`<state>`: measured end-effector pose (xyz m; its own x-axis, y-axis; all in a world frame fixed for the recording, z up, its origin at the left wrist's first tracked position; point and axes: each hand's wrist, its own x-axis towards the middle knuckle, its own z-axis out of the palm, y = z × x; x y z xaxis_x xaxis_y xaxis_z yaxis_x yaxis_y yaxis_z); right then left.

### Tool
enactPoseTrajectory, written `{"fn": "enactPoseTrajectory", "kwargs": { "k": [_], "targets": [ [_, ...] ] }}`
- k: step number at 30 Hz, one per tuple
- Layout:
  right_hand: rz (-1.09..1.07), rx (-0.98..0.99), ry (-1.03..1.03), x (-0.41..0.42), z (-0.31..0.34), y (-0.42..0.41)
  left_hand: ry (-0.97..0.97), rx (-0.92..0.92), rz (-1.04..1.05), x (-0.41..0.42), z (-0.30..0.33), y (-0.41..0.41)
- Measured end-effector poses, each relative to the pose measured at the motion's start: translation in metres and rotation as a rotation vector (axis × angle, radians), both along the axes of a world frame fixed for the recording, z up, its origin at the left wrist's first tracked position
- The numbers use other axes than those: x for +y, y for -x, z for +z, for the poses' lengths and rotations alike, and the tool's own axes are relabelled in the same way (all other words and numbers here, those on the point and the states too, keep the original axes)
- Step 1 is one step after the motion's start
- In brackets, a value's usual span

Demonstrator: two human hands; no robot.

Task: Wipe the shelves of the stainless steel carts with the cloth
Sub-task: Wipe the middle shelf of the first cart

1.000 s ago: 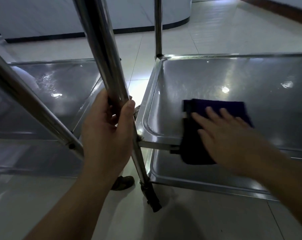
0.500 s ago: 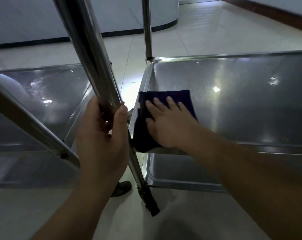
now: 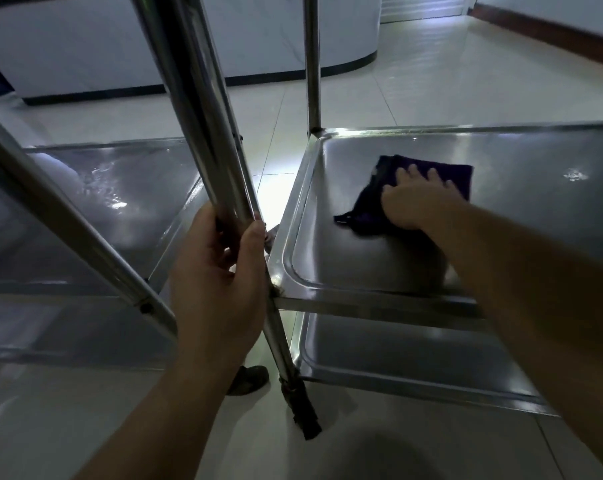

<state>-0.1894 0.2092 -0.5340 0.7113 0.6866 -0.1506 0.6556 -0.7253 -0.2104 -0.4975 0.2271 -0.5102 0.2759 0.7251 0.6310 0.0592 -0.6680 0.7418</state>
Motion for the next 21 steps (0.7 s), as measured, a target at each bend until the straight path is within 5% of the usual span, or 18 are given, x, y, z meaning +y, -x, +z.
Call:
{"fn": "enactPoseTrajectory", "kwargs": {
  "k": [6, 15, 21],
  "targets": [
    [-0.057, -0.008, 0.027, -0.005, 0.001, 0.007, -0.018, -0.011, 0.000, 0.002, -0.003, -0.002],
    [0.643, -0.028, -0.077, 0.030, 0.001, 0.164, -0.052, 0.011, 0.027, 0.002, -0.005, -0.002],
    [0.550, -0.003, -0.093, -0.045, 0.001, 0.155, -0.117, 0.038, 0.046, 0.007, -0.008, -0.002]
  ]
}}
